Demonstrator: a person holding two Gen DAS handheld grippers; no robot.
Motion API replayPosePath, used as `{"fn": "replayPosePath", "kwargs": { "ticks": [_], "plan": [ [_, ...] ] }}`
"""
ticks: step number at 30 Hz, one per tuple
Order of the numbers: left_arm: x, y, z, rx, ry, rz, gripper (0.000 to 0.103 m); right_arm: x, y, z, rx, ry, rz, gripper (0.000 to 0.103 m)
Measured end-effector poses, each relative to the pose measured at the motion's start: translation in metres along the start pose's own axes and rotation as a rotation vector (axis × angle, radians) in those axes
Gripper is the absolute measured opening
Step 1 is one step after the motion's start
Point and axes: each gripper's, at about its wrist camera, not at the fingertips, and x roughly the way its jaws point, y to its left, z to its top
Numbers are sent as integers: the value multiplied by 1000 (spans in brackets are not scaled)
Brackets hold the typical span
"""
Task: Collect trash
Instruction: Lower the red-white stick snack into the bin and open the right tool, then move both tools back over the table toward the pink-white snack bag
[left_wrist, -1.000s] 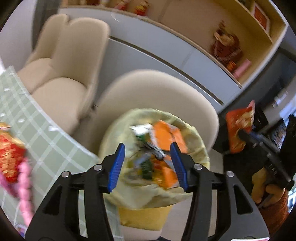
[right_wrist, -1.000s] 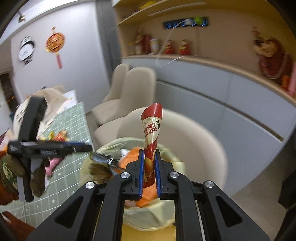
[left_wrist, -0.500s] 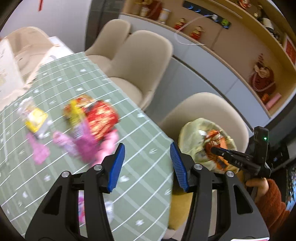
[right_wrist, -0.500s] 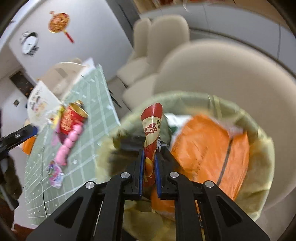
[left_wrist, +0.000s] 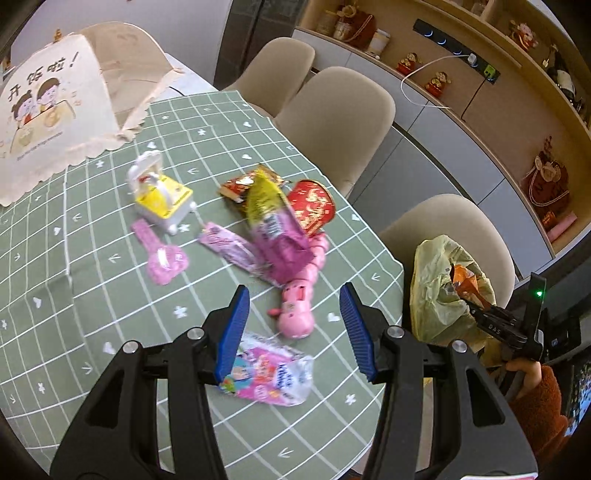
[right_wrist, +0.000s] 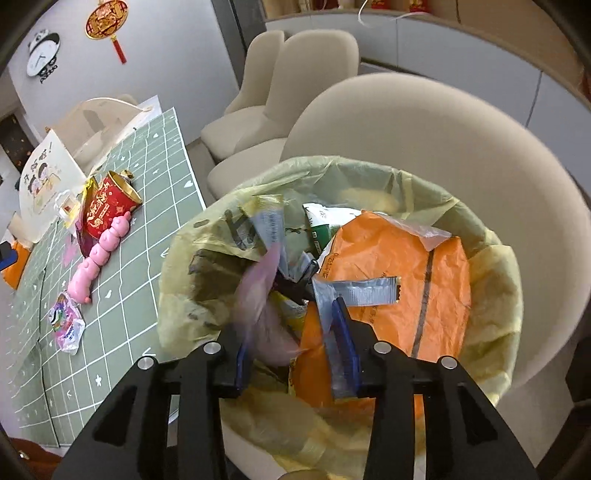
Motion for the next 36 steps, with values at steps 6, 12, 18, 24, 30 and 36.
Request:
{"fn": "replayPosePath", "kwargs": {
  "ticks": [6,12,18,24,30,36],
  "plan": [
    [-11,44,-12,-53,5,4,48,-36,11,-11,30,-105,-93,44],
    [-16,87,-26,-83,4,7,48,-65,30,-24,54,-155,-145,44],
    [-15,117,-32,-92,-13,-10,49,-95,64,-35,49,-224,-94,44],
    [-4,123,-37,-13,-33,-2,49,-90,119,-39,-10,-227,12,44],
    [14,132,-34,-30,-13,-5,49,-62,173,-40,-121,-172,115,44],
    [41,129,-9,-81,-23,35,52,-22,213,-40,-158,-82,207,51]
  ]
}}
